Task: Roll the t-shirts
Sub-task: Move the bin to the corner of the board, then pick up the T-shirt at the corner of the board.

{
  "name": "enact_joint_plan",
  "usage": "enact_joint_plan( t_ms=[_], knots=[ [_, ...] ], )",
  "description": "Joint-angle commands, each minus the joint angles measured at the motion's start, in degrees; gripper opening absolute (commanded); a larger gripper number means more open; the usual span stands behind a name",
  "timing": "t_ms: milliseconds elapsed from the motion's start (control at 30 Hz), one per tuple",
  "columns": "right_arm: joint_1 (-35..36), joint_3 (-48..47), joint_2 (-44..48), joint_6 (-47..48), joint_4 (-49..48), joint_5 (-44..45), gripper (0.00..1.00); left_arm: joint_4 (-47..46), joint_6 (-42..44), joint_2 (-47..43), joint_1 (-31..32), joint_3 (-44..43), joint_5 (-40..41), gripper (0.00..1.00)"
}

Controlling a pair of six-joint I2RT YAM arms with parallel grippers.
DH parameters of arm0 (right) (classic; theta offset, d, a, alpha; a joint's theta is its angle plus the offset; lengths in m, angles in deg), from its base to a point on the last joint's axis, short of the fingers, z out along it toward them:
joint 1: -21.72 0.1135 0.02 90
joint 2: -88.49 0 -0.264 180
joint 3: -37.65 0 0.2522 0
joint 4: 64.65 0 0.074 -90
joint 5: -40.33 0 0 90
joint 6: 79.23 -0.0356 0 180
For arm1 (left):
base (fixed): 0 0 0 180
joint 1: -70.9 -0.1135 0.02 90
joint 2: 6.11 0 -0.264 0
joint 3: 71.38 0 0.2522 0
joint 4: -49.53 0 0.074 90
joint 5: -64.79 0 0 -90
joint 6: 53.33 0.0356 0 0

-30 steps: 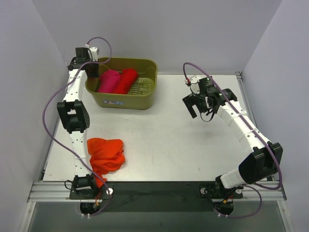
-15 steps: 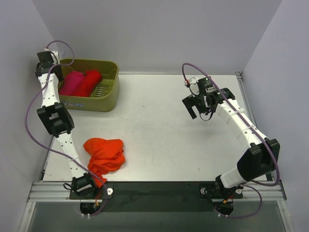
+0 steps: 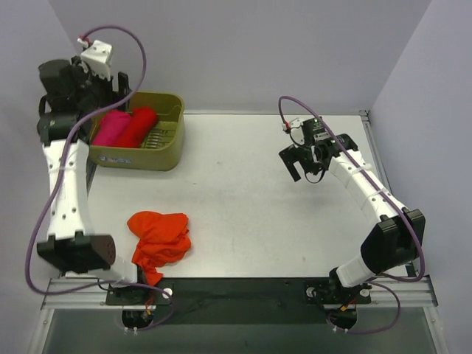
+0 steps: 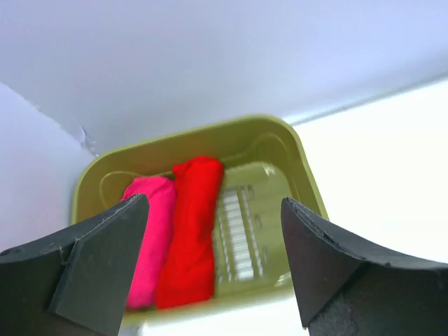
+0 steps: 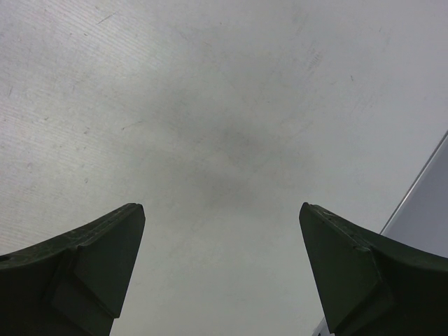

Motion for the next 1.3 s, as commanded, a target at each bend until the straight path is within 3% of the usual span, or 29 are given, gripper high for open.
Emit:
enact_joint_plan(
  t_ms=[0,33,167,267,367,500,633,767,1033,1067,1100,1167,1200,1267],
  knots=[
    [-0.57,1.33,2.91,0.58,1.1,0.94,1.0,15.6,16.21,-13.34,-1.52,15.88,-12.53,0.87],
    [-0.66,1.68,3.0,0.58,1.1,0.94,1.0,22.94,23.9,-18.59,-1.61,19.49,-13.41,0.86],
    [-0.57,1.95,3.35,0.23,1.54,0.68,1.0,35.39,41.96,-32.15,-1.79,44.23,-9.56,0.86],
    [-0.22,1.6,3.35,-0.03,2.24,-0.9,1.0,42.78,54.19,-40.51,-1.79,54.3,-6.4,0.85],
    [0.31,1.33,3.09,-0.38,2.51,-2.82,1.0,43.76,60.44,-46.76,-1.44,65.21,-4.12,0.84],
    [1.27,1.24,3.0,-0.3,2.68,-3.28,1.0,36.32,60.29,-48.8,0.32,74.44,-3.23,0.82],
    [1.8,1.51,3.35,0.05,2.77,-3.28,1.0,29.79,55.54,-44.76,3.22,75.34,-4.19,0.62],
    [2.07,2.3,4.23,0.58,2.77,-3.45,1.0,25.14,51.67,-40.54,6.82,74.73,-4.28,0.51],
    [2.33,5.2,7.39,1.28,2.77,-3.98,1.0,16.69,45.08,-34.47,16.49,72.53,-2.44,0.51],
    [2.33,5.98,8.09,1.28,2.77,-3.81,1.0,16.51,44.55,-33.68,18.15,72.27,-2.26,0.47],
    [2.24,6.25,8.45,1.37,2.77,-3.72,1.0,16.51,43.5,-32.19,18.86,71.57,-2.17,0.27],
    [2.24,7.3,9.5,1.55,2.68,-3.63,1.0,16.69,42.18,-30.69,20.79,70.25,-2.26,0.06],
    [2.24,7.66,9.85,1.55,2.77,-3.45,1.0,16.78,40.7,-29.73,21.24,68.5,-2.43,0.0],
    [2.16,8.27,10.9,1.72,2.77,-3.1,1.0,16.6,39.46,-29.28,21.68,66.04,-3.48,0.0]
  ],
)
